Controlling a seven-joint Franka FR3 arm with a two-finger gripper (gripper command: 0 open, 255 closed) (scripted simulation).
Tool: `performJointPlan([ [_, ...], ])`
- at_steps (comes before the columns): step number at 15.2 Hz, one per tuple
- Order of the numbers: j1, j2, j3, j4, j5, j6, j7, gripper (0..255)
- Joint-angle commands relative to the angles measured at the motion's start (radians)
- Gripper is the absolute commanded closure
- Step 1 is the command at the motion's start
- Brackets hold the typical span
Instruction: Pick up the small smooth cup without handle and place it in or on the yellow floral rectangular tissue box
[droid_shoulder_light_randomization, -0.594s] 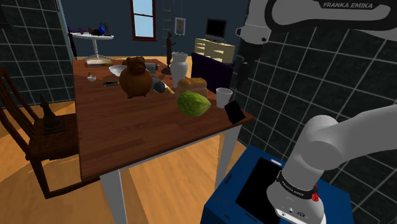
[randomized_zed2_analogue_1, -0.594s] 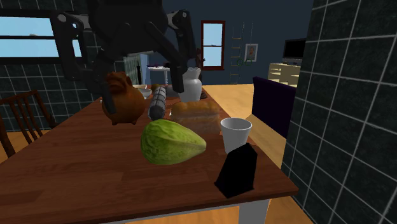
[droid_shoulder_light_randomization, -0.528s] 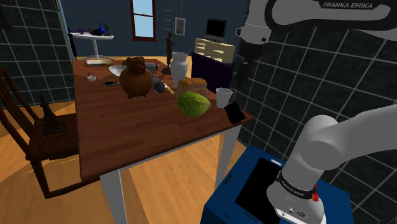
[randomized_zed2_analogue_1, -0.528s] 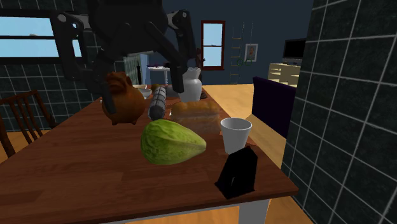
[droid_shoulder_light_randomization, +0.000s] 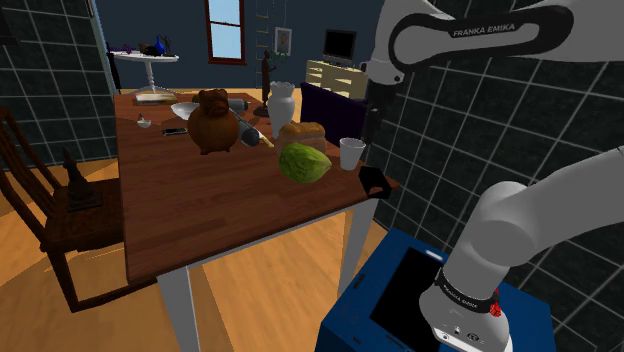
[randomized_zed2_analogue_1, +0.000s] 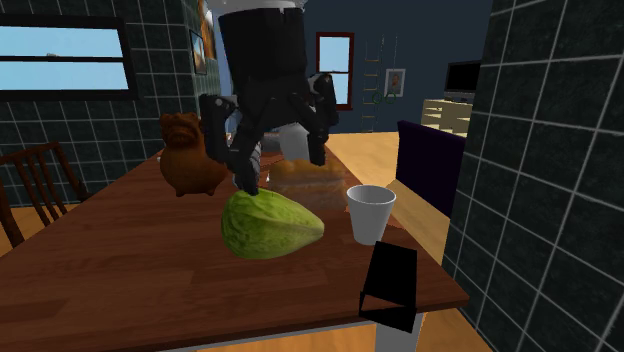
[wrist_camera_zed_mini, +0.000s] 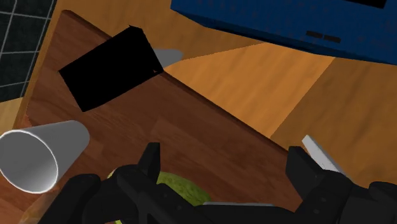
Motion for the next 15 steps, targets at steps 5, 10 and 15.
performJointPlan([
  [5,-0.030,0.191,-0.084,0.057,-0.060,0.131,-0.105,0],
  [10,-0.048,0.361,-0.145,0.134,-0.085,0.224,-0.188,0],
  [15,-0.067,0.543,-0.195,0.241,-0.084,0.300,-0.276,0],
])
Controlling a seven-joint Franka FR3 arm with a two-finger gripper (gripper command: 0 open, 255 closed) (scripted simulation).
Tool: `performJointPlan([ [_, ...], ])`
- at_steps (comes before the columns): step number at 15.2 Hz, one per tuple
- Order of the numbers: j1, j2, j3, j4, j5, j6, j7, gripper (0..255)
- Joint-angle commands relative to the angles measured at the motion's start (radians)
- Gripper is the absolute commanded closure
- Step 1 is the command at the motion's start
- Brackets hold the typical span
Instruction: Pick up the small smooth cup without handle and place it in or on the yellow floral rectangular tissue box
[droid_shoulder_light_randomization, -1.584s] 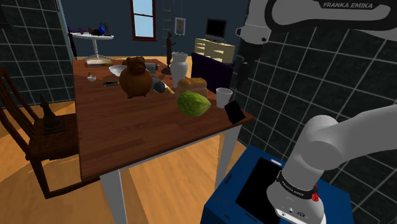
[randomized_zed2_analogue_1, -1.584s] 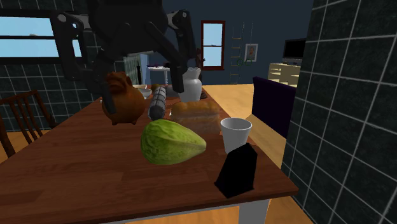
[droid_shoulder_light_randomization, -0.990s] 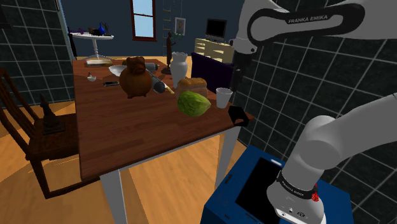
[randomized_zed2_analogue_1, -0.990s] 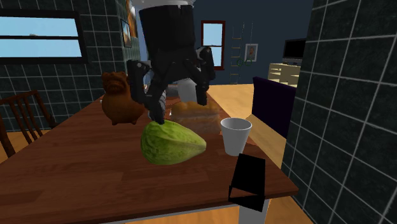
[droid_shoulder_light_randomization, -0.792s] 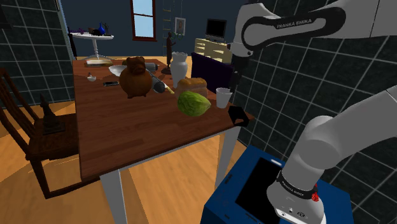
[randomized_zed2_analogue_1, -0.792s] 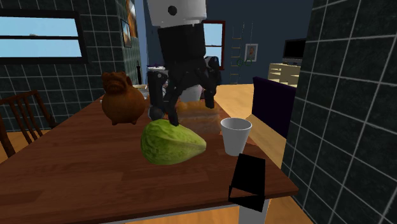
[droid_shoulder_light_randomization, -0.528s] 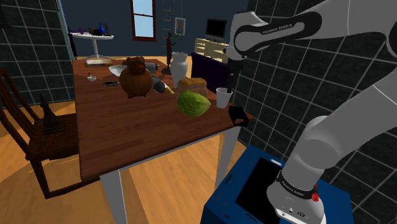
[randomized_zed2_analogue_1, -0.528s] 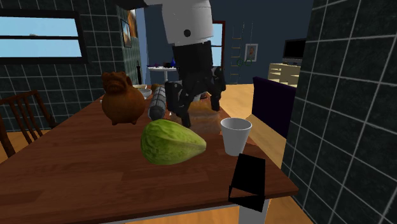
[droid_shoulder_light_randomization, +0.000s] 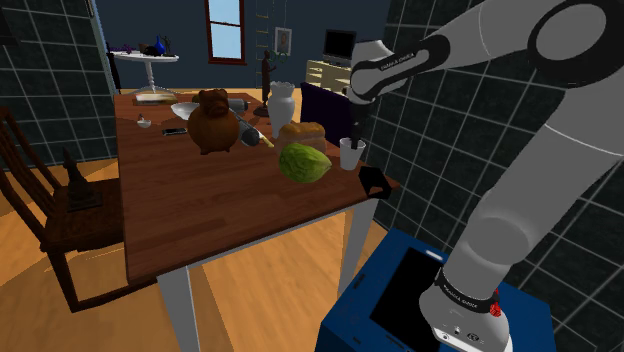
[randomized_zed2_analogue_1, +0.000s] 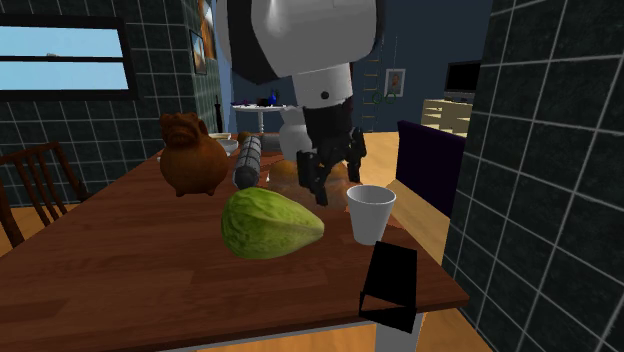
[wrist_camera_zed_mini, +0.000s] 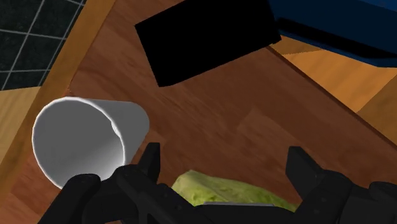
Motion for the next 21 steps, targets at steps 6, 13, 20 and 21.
performJointPlan([
  [6,-0.038,0.267,-0.047,0.194,0.034,0.074,-0.129,0],
  [13,-0.068,0.398,-0.055,0.266,0.059,0.135,-0.180,0],
  [20,-0.076,0.425,-0.056,0.252,0.063,0.176,-0.182,0],
  [21,-0.076,0.425,-0.056,0.252,0.063,0.176,-0.182,0],
])
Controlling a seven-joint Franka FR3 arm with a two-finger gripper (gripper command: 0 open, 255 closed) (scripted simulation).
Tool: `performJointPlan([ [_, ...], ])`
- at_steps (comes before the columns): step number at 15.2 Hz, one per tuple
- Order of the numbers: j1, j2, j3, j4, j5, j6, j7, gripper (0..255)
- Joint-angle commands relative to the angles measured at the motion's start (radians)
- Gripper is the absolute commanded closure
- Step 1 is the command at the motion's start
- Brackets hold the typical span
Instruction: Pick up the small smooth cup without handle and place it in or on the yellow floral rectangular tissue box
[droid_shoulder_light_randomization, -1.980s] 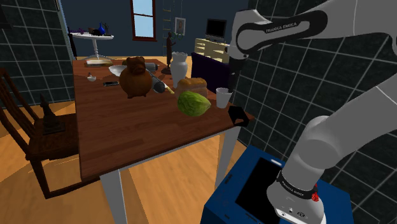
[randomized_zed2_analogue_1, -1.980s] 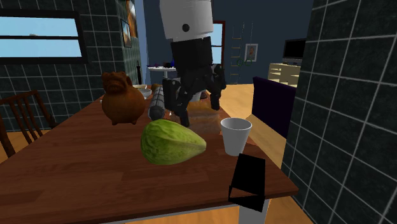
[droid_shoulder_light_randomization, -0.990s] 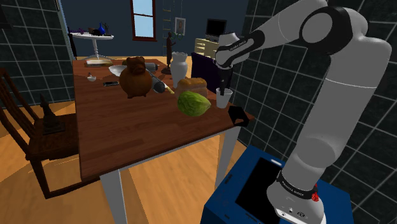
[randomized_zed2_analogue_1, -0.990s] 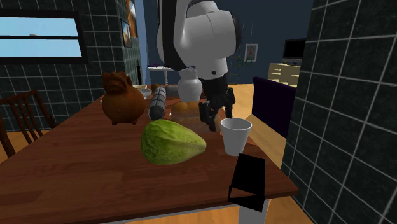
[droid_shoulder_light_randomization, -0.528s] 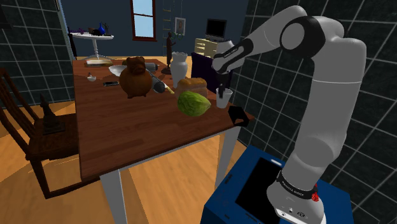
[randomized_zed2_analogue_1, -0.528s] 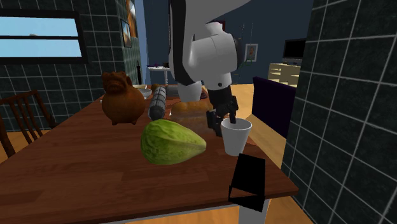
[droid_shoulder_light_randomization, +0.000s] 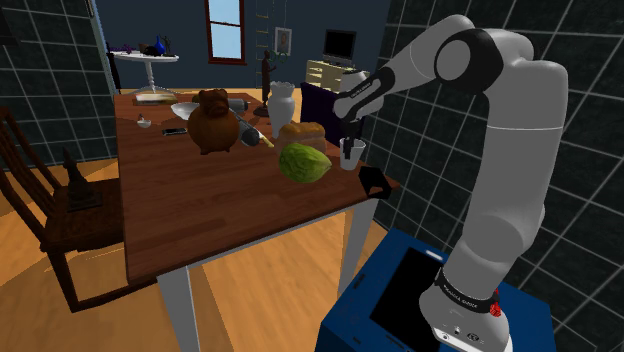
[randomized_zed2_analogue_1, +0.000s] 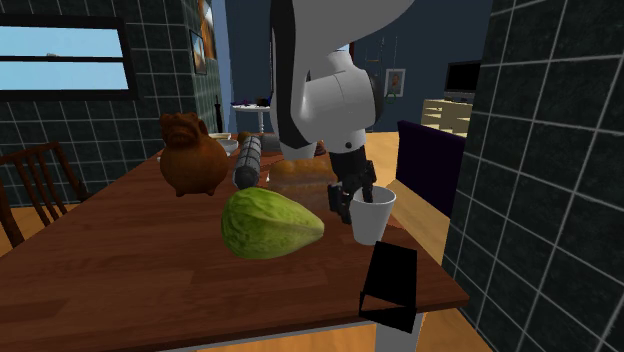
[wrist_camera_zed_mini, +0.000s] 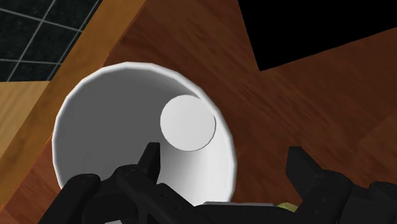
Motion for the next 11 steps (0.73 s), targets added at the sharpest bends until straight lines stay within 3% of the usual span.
performJointPlan([
  [1,0.000,0.000,0.000,0.000,0.000,0.001,0.000,0],
  [3,0.000,0.000,0.000,0.000,0.000,0.001,0.000,0],
  [4,0.000,0.000,0.000,0.000,0.000,0.001,0.000,255],
  [11,0.000,0.000,0.000,0.000,0.000,0.001,0.000,255],
])
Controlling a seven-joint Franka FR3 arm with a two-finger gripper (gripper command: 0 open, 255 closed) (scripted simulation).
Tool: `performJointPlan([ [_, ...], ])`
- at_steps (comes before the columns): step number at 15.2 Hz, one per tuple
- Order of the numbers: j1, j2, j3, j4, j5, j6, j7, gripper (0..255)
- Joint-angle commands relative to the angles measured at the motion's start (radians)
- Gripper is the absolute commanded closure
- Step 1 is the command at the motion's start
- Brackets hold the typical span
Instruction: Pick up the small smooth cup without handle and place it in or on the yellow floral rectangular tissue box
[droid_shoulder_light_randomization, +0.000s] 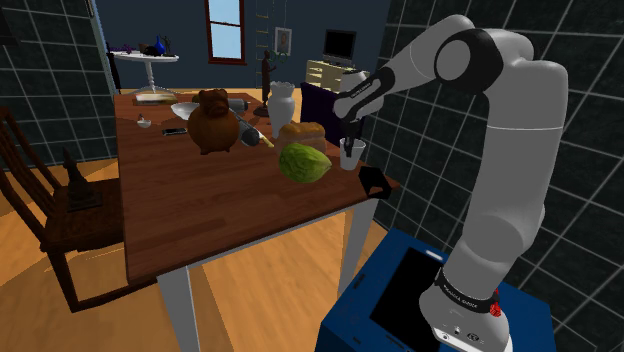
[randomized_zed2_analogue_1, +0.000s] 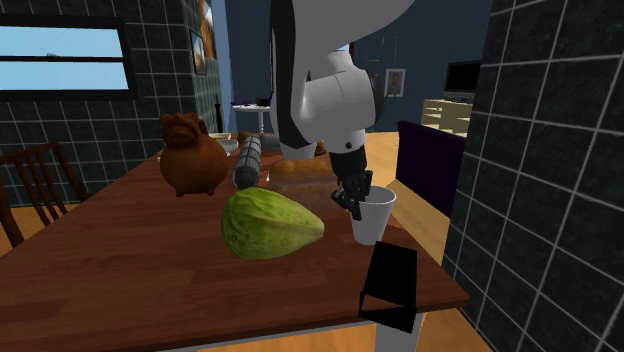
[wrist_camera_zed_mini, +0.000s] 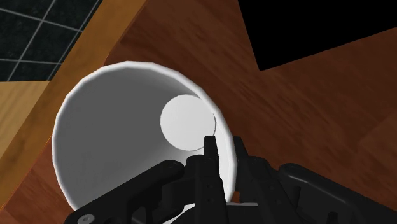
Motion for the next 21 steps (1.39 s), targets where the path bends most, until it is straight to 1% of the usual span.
performJointPlan([
  [1,0.000,0.000,0.000,0.000,0.000,0.000,0.000,255],
  [2,0.000,0.000,0.000,0.000,0.000,0.000,0.000,255],
  [21,0.010,-0.100,-0.002,0.133,-0.003,-0.228,-0.035,255],
])
